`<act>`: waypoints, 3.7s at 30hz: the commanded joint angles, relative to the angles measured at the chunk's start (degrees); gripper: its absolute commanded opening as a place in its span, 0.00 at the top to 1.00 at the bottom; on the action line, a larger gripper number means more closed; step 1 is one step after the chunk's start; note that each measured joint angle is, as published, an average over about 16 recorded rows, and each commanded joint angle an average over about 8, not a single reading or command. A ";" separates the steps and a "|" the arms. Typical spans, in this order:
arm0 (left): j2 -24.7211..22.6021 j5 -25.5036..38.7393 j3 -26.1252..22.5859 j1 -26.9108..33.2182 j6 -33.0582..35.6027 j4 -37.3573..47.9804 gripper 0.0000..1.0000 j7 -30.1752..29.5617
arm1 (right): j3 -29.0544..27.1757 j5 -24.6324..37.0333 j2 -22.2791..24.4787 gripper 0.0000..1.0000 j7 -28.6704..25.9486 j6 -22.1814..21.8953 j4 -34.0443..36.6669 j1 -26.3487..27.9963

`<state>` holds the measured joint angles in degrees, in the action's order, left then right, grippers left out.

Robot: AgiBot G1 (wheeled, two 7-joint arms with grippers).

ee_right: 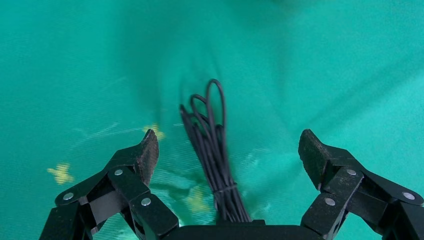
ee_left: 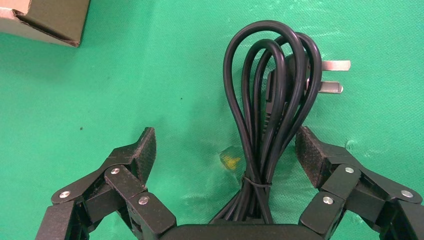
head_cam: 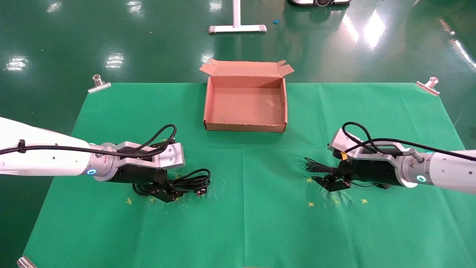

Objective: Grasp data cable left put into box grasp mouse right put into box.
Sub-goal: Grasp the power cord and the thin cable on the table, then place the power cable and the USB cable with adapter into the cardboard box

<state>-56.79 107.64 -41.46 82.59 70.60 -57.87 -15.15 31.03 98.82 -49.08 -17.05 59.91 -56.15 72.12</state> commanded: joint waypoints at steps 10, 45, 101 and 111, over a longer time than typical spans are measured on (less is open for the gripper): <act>-0.01 -0.02 0.01 0.00 -0.01 0.04 1.00 0.01 | -0.19 0.14 -0.27 1.00 1.03 -1.08 1.50 0.10; 0.01 -0.36 0.01 -0.01 0.01 -0.03 1.00 0.00 | -0.27 -0.38 0.02 1.00 0.78 -0.50 1.00 -0.02; -21.92 -17.55 -11.44 10.98 -32.02 26.24 1.00 33.37 | -10.61 -6.38 13.70 1.00 1.13 -2.79 -5.65 10.51; -21.80 -24.67 -19.30 11.39 -35.46 25.79 0.25 33.72 | -10.23 -5.93 12.47 1.00 0.11 -3.33 -6.91 10.63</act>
<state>-78.61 83.00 -60.51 94.04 35.26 -32.02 18.57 20.66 92.67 -36.53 -16.88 56.62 -63.15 82.88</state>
